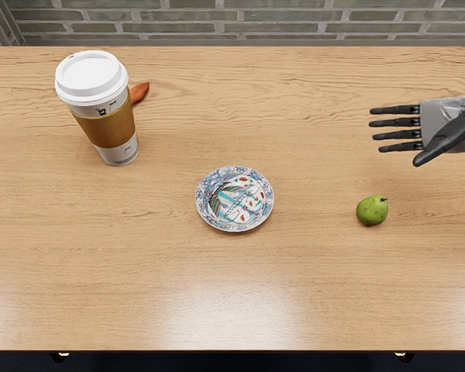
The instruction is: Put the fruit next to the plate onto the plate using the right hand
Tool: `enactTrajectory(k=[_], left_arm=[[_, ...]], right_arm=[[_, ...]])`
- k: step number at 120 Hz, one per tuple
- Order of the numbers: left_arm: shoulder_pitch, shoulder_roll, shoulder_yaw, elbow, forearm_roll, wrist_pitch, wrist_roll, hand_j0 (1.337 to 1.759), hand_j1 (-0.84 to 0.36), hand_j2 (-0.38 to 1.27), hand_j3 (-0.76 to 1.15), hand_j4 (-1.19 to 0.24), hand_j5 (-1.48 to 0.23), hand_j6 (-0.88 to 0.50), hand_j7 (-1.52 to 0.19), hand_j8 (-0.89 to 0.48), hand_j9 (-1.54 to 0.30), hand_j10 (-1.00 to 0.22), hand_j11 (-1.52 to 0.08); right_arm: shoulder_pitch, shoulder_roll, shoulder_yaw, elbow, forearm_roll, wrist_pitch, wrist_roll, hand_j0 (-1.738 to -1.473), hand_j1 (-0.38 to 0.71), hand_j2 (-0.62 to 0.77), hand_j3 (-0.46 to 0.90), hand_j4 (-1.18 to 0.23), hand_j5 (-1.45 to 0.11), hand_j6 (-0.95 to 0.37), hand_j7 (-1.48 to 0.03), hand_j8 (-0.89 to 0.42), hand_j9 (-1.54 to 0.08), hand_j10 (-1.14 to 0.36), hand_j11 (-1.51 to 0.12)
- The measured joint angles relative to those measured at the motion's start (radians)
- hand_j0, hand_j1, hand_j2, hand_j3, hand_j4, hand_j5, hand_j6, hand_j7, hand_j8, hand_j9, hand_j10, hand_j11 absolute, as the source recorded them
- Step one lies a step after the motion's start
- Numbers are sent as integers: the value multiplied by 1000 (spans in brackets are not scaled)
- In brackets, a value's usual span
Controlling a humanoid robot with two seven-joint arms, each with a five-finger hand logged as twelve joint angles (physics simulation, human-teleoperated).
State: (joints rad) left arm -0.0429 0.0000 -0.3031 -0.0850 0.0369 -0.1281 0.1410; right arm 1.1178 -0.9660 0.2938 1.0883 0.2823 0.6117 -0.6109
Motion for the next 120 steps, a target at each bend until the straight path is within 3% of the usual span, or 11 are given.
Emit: enactTrajectory(k=[39, 81, 104, 120], left_arm=[[0, 0, 2, 0, 0, 0, 0, 1658, 339, 2, 0, -9, -11, -9, -11, -9, -11, -9, -11], [0, 0, 2, 0, 0, 0, 0, 1658, 339, 2, 0, -9, -11, -9, -11, -9, -11, -9, -11], [0, 0, 2, 0, 0, 0, 0, 1658, 339, 2, 0, -9, -11, -9, -11, -9, -11, -9, -11], [3, 0, 2, 1, 0, 0, 0, 1658, 339, 2, 0, -9, -11, -9, -11, -9, -11, -9, -11]], right_arm=[[14, 9, 25, 9, -6, 0, 0, -1658, -349, -1, 0, 0, 0, 3, 0, 2, 0, 2, 0], [152, 155, 3, 65, -260, 0, 0, -1658, -349, -1, 0, 0, 0, 1, 0, 1, 0, 0, 0], [319, 165, -180, 154, -323, 0, 0, -1658, -349, -1, 0, -1, 0, -1, 0, 0, 0, 0, 0], [377, 167, -241, 216, -409, -26, 0, -1658, -349, -1, 0, -1, 0, -1, 0, -1, 0, -1, 0]])
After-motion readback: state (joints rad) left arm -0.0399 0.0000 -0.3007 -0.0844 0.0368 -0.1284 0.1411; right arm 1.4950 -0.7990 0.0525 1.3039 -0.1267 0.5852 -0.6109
